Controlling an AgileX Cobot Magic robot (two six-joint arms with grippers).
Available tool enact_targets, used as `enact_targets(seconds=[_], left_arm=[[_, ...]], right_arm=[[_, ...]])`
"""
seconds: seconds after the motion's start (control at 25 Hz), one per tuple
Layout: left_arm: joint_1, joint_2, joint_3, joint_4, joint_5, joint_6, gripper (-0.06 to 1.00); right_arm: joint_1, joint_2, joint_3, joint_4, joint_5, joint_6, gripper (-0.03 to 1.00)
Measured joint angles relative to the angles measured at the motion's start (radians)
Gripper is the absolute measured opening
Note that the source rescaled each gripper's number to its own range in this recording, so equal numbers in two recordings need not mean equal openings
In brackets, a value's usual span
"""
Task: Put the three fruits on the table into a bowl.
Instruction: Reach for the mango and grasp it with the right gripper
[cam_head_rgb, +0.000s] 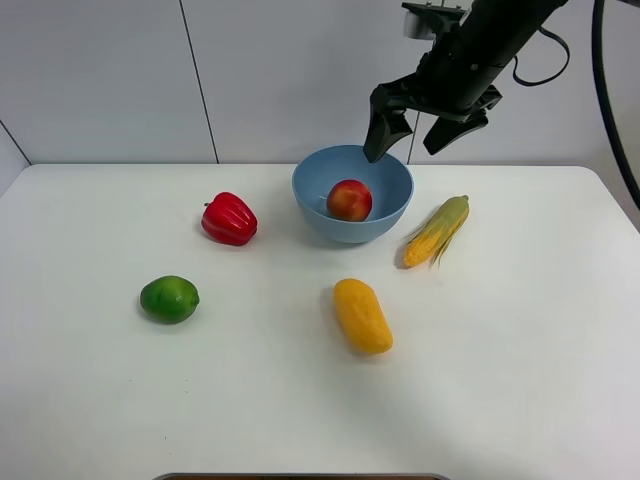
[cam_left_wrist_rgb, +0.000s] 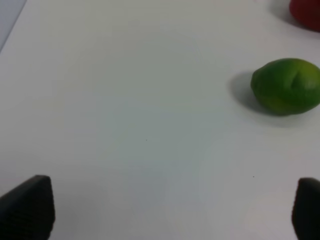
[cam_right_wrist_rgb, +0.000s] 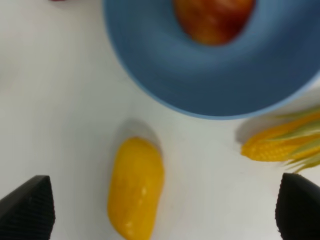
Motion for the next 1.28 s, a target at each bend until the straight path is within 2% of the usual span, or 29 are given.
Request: enact_targets(seconds=[0.2,0.4,0.6,0.72,0.84,1.04,1.28], left_arm=[[0.0,0.0,0.0,0.0,0.0,0.0,0.79],[0.0,0.0,0.0,0.0,0.0,0.0,0.79],[0.0,0.0,0.0,0.001,0.0,0.0,0.79],[0.0,0.0,0.0,0.001,0.0,0.0,0.79],[0.0,0.0,0.0,0.001,0.0,0.0,0.79],[0.0,0.0,0.0,0.001,0.0,0.0,0.79],[0.0,0.0,0.0,0.001,0.0,0.0,0.79]], right_arm=[[0.135,0.0,0.0,-0.08,0.0,0.064,0.69],[0.24,0.0,0.001,-0.187,0.0,0.195,0.69],[0.266,-0.002,0.065,-0.179,-0.001,0.287,0.75],[0.266,-0.002,0.132,-0.162,0.0,0.318,0.92],[0.266,-0.002,0.174,-0.142,0.001,0.34,0.99],[0.277,0.0,0.2,-0.129,0.001,0.391,1.0],[0.337,0.0,0.21,-0.215,0.001,0.554,1.0]])
